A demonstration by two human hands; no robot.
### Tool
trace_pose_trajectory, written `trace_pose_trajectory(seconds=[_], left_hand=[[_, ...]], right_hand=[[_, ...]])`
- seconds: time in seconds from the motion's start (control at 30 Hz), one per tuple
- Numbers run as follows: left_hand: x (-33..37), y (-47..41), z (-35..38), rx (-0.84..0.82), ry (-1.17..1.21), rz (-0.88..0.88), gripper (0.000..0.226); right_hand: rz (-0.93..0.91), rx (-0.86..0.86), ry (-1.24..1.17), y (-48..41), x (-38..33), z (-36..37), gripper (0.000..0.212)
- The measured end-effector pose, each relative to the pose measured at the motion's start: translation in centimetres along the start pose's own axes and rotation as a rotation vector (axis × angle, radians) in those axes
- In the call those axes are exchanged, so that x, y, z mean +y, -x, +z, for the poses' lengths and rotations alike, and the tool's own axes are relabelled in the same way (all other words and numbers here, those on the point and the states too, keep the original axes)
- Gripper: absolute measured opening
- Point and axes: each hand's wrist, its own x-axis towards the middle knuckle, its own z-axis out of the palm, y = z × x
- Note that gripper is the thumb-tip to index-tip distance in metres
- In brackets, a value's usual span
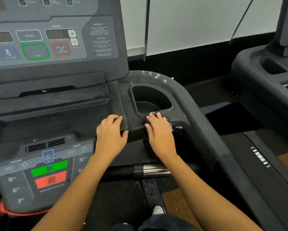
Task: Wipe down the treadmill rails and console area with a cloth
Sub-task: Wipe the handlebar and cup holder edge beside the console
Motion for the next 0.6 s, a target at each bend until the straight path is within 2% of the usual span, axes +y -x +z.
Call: trace_pose_trajectory(seconds=[0.07,0.17,0.2,0.27,0.37,0.43,0.5,0.6], left_hand=[[0.7,0.2,-0.1,0.035,0.08,-0.002,0.047],[2.8,0.9,0.0,0.054,0.276,0.067,0.041],[3.8,1.1,0.3,0.006,0.357,0.088,0.04],[5.7,1.6,0.8,-0.192,0.537,0.085,0.039],[7.8,2.2,1.6,-0.46,0.767,0.022,0.035],[8.6,2.3,2.0,-0.515,0.853,0.01,0.036],[9.0,1.9,2.3,-0.549,0.861,0.038,0.043],[9.1,1.4,2.9,-0.566,0.773,0.059,0.048]], right_hand=[[0.16,0.023,-0.056,-0.4,0.7,-1.3,0.033],[0.291,0.03,-0.308,-0.2,0.5,-3.2,0.032],[0.297,0.039,-0.399,0.1,0.1,-3.8,0.03],[0.296,0.065,-0.538,0.7,-0.7,-4.5,0.024],[0.37,0.113,-0.642,1.3,-0.7,-4.8,0.025],[0.394,0.166,-0.594,1.4,0.1,-5.3,0.023],[0.338,0.255,-0.46,0.8,1.2,-6.4,0.019],[0.17,0.383,-0.07,-1.4,3.4,-8.1,0.029]])
